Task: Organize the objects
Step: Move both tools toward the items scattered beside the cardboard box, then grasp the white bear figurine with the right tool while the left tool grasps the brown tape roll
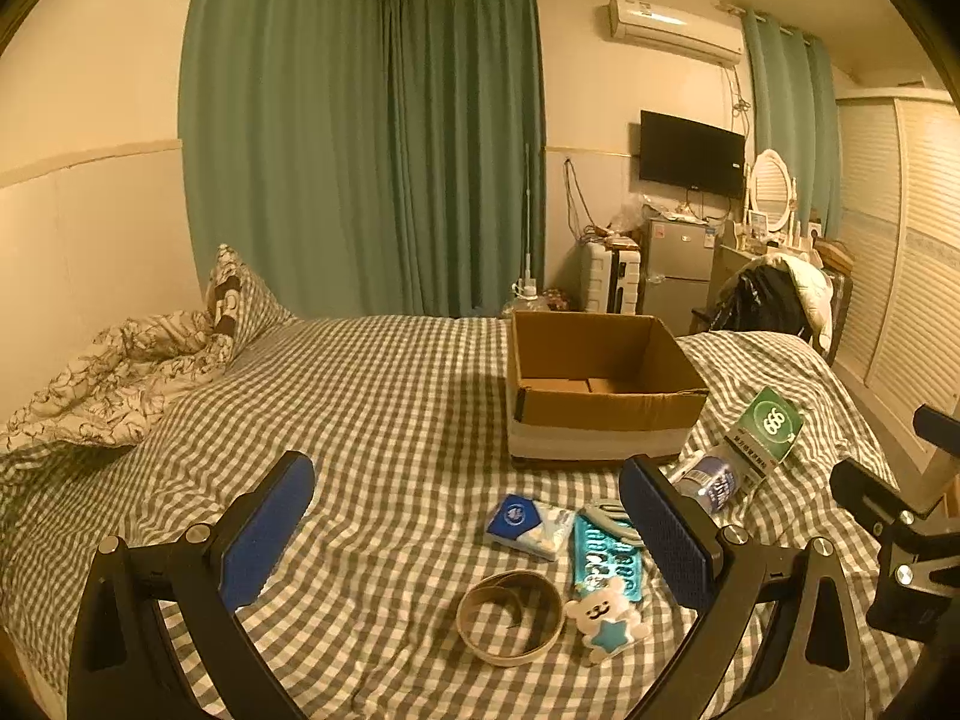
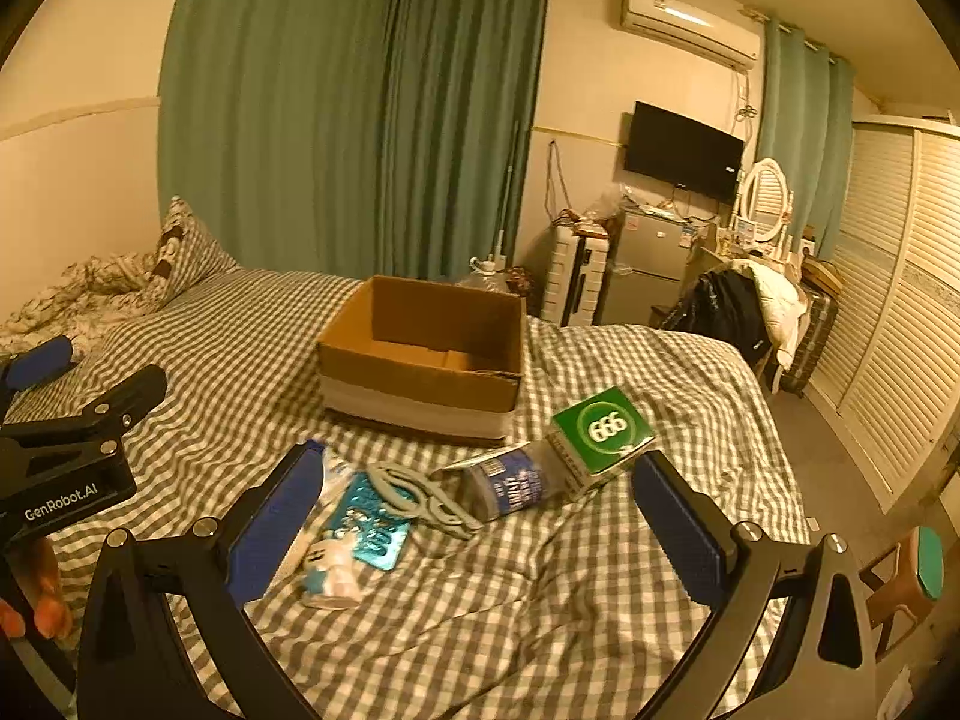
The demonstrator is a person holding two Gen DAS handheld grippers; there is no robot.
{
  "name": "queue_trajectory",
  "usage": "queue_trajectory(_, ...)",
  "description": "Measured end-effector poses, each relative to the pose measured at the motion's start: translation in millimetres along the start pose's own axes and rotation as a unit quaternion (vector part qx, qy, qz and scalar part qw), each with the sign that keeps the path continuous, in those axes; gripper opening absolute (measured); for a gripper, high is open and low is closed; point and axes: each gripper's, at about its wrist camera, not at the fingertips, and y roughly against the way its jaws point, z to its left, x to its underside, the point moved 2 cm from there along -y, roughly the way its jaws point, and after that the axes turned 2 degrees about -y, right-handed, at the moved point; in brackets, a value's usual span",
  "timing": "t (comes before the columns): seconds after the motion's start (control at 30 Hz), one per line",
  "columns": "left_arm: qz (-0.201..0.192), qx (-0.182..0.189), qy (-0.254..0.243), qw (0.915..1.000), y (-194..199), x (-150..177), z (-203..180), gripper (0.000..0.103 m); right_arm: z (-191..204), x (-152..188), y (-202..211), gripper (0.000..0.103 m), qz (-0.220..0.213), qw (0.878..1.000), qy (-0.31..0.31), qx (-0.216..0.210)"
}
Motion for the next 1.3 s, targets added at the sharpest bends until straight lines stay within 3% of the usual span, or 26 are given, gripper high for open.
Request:
queue_trajectory(0.23, 0.042, -0.009, 0.016, 0.9990, -24, 21, 27, 0.103, 30, 8, -18, 0.103, 0.020, 1.000, 0.018, -0.016)
queue_trajectory(0.4, 0.096, -0.009, 0.005, 0.9953, -54, 50, 31, 0.103, 43, 23, -46, 0.103, 0.049, 0.998, 0.027, -0.021)
queue_trajectory(0.53, 0.157, 0.001, -0.022, 0.9873, -84, 83, 21, 0.103, 47, 38, -69, 0.103, 0.074, 0.996, 0.031, -0.025)
queue_trajectory(0.7, 0.231, 0.065, -0.030, 0.9702, -115, 124, 3, 0.103, 51, 62, -99, 0.102, 0.115, 0.992, 0.040, -0.037)
queue_trajectory(0.9, 0.257, 0.065, -0.073, 0.9613, -132, 144, -12, 0.103, 63, 89, -125, 0.095, 0.168, 0.982, 0.045, -0.073)
queue_trajectory(1.1, 0.250, 0.079, -0.080, 0.9616, -140, 144, -17, 0.103, 78, 106, -163, 0.085, 0.233, 0.965, 0.023, -0.115)
queue_trajectory(1.27, 0.253, 0.082, -0.083, 0.9606, -144, 142, -19, 0.103, 81, 120, -184, 0.052, 0.287, 0.943, -0.023, -0.167)
queue_trajectory(1.3, 0.252, 0.081, -0.085, 0.9605, -145, 142, -21, 0.103, 79, 121, -183, 0.052, 0.287, 0.944, -0.021, -0.164)
